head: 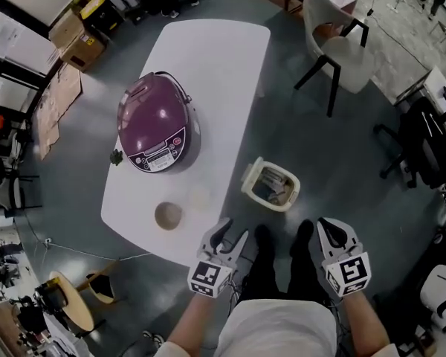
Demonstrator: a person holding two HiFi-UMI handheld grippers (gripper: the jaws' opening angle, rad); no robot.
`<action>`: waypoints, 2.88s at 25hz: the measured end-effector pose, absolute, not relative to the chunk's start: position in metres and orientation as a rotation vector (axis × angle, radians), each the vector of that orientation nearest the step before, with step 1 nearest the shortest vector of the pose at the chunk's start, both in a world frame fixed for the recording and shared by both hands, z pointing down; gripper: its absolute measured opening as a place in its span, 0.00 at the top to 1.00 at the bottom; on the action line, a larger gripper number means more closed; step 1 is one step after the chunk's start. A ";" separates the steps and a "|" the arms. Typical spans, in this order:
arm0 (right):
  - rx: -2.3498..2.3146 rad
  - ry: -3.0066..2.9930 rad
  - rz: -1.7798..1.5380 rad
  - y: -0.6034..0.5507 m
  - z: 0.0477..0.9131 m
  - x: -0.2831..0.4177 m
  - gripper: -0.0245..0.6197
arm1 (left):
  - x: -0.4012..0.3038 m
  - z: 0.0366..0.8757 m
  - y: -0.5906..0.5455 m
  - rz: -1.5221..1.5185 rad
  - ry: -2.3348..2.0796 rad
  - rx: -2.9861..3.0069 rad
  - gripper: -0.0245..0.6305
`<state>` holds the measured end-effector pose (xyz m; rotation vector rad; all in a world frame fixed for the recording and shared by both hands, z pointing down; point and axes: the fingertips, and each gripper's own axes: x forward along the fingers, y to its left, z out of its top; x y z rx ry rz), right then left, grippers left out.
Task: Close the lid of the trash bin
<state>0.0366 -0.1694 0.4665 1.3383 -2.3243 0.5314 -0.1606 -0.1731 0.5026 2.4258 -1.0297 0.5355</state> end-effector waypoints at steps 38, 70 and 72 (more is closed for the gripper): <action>0.926 -2.385 0.711 -0.223 0.726 0.056 0.94 | -0.143 0.862 -0.273 1.284 -1.333 2.048 0.57; 0.947 -2.320 0.846 -0.162 0.810 0.116 0.94 | -0.017 0.912 -0.178 1.284 -0.981 2.256 0.64; 0.954 -2.307 0.858 -0.160 0.815 0.120 0.94 | -0.012 0.920 -0.174 1.290 -0.945 2.256 0.66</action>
